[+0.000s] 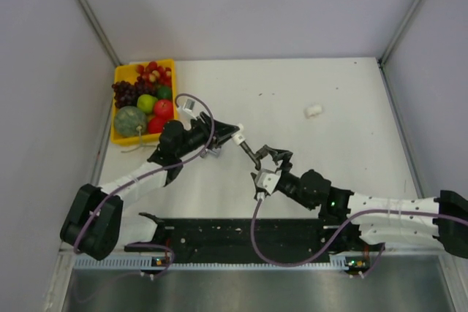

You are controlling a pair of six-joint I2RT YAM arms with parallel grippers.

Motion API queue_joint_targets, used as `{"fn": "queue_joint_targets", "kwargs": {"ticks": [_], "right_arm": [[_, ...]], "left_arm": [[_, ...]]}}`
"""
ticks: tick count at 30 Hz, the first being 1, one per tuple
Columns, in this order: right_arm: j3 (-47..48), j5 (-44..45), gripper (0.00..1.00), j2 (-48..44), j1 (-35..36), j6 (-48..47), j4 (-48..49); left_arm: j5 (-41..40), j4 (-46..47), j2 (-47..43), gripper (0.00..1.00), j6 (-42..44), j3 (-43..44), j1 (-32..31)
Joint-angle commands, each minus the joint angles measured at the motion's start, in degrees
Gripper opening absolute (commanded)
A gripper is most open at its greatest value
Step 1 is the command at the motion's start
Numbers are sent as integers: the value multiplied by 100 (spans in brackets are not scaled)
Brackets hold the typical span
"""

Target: Install the water faucets

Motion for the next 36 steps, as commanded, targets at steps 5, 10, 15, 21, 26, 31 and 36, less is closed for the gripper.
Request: {"fn": "queue_joint_targets", "kwargs": {"ticks": [5, 10, 15, 21, 26, 31, 36], "right_arm": [[7, 374, 93, 482, 81, -496, 649], [16, 505, 93, 780, 125, -698, 850], [-63, 813, 89, 1088, 161, -1067, 1563], [69, 875, 78, 1440, 143, -1094, 1993], [201, 805, 45, 1458, 160, -411, 2020], [131, 682, 4, 1274, 126, 871, 2345], [-282, 533, 0, 870, -173, 3005, 3363]], "left_arm": [[3, 231, -451, 0, -225, 313, 25], [-24, 117, -539, 0, -233, 375, 25], [82, 73, -618, 0, -304, 401, 25], [108, 47, -741, 0, -339, 384, 17], [143, 204, -803, 0, -348, 296, 26], [169, 722, -785, 0, -409, 68, 17], [196, 1960, -724, 0, -532, -327, 17]]}}
